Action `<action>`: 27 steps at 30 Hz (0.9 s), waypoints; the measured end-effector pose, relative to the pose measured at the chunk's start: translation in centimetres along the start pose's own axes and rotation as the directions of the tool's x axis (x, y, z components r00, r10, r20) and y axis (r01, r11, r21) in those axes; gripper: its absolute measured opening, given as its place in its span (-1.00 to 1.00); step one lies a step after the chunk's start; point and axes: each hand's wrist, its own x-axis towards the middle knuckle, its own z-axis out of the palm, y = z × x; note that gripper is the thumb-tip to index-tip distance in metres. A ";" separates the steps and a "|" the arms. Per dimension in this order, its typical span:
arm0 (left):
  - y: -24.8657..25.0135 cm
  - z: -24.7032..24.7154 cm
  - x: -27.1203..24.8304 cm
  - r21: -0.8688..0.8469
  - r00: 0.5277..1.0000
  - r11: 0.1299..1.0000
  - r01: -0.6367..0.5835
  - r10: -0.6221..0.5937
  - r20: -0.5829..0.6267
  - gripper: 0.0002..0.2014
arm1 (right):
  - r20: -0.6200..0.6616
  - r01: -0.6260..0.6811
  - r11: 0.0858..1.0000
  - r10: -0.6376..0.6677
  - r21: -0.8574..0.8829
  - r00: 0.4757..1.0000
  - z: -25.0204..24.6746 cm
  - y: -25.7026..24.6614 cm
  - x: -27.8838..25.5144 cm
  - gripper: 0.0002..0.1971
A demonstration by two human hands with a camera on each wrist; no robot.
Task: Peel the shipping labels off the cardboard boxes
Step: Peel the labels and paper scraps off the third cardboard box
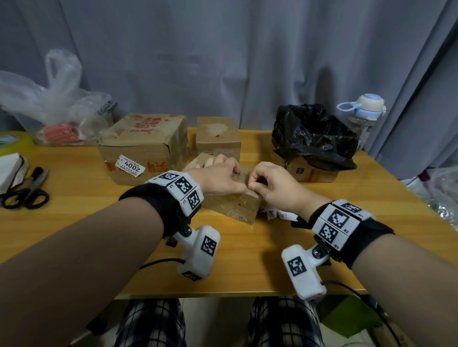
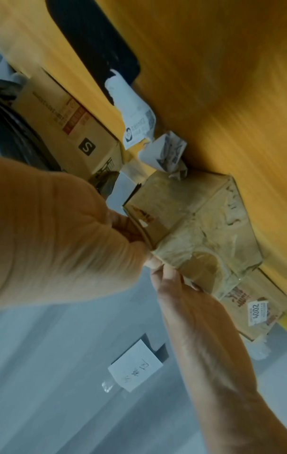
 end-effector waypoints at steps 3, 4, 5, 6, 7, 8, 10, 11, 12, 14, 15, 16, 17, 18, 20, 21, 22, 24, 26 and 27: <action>0.0 0.1 0.0 0.004 1.000 1.000 0.012 -0.012 0.000 -0.42 | -0.060 -0.001 0.998 0.005 0.063 0.998 0.2 0.4 -0.3 -0.90; 0.1 0.1 0.0 0.007 1.000 1.000 0.014 -0.014 -0.001 -0.43 | -0.077 -0.011 0.996 0.017 0.084 0.997 0.2 0.6 -0.4 -0.90; 0.1 0.1 0.0 0.011 1.000 1.000 0.015 -0.015 -0.003 -0.43 | -0.090 -0.020 0.995 0.029 0.101 0.996 0.3 0.7 -0.4 -0.90; 0.1 0.1 0.1 0.017 1.000 1.000 0.015 -0.015 -0.004 -0.43 | -0.102 -0.028 0.993 0.040 0.115 0.994 0.3 0.7 -0.4 -0.90; 0.2 0.1 0.1 0.021 1.000 1.000 0.015 -0.015 -0.003 -0.43 | -0.116 -0.035 0.992 0.049 0.124 0.992 0.4 0.7 -0.5 -0.90; 0.3 0.0 0.0 0.025 1.000 1.000 0.015 -0.015 -0.004 -0.43 | -0.131 -0.043 0.991 0.060 0.130 0.990 0.4 0.7 -0.5 -0.89; 0.3 0.0 0.0 0.030 1.000 0.999 0.014 -0.013 -0.006 -0.44 | -0.159 -0.063 0.988 0.085 0.141 0.984 0.6 0.5 -0.5 -0.87; 0.3 0.0 -0.1 0.030 1.000 0.999 0.013 -0.013 -0.007 -0.44 | -0.170 -0.073 0.986 0.098 0.148 0.981 0.7 0.4 -0.5 -0.87; 0.3 0.0 -0.1 0.028 1.000 1.000 0.013 -0.012 -0.007 -0.45 | -0.178 -0.083 0.985 0.110 0.153 0.978 0.8 0.3 -0.5 -0.87; 0.4 0.0 -0.1 0.026 1.000 1.000 0.012 -0.012 -0.008 -0.45 | -0.192 -0.108 0.981 0.139 0.164 0.971 0.9 0.2 -0.4 -0.89; 0.4 0.1 -0.1 0.024 1.000 1.000 0.012 -0.011 -0.010 -0.45 | -0.198 -0.119 0.977 0.154 0.176 0.968 1.0 0.2 -0.4 -0.89; 0.4 0.0 -0.1 0.022 1.000 1.000 0.012 -0.011 -0.012 -0.44 | -0.203 -0.130 0.974 0.168 0.187 0.965 1.1 0.2 -0.4 -0.90; 0.4 0.0 -0.2 0.020 1.000 1.000 0.011 -0.010 -0.015 -0.44 | -0.206 -0.139 0.972 0.179 0.191 0.962 1.2 0.3 -0.4 -0.89; 0.3 0.0 -0.2 0.016 1.000 1.000 0.010 -0.009 -0.018 -0.45 | -0.212 -0.146 0.970 0.187 0.193 0.959 1.3 0.3 -0.4 -0.89; 0.3 0.0 -0.3 -0.002 1.000 1.000 -0.004 0.004 -0.024 -0.49 | -0.234 -0.148 0.960 0.204 0.237 0.951 1.4 0.5 -0.5 -0.89; 0.3 0.0 -0.3 -0.014 1.000 1.000 -0.016 0.016 -0.026 -0.54 | -0.249 -0.136 0.951 0.208 0.279 0.946 1.3 0.6 -0.6 -0.88; 0.4 0.0 -0.3 -0.026 0.999 0.999 -0.029 0.029 -0.029 -0.59 | -0.256 -0.114 0.944 0.198 0.309 0.946 1.1 0.5 -0.7 -0.85; 0.5 -0.1 -0.3 -0.057 0.999 0.998 -0.041 0.039 -0.023 -0.66 | -0.213 -0.090 0.948 0.160 0.305 0.964 0.3 0.4 -0.7 -0.79; 0.7 -0.3 -0.2 -0.060 0.999 0.997 -0.040 0.039 -0.018 -0.67 | -0.113 -0.106 0.959 0.140 0.263 0.984 -1.0 0.1 -0.7 -0.89; 0.8 -0.4 -0.2 -0.051 0.999 0.998 -0.041 0.040 -0.019 -0.67 | -0.054 -0.127 0.957 0.146 0.260 0.988 -1.6 -0.1 -0.8 -0.96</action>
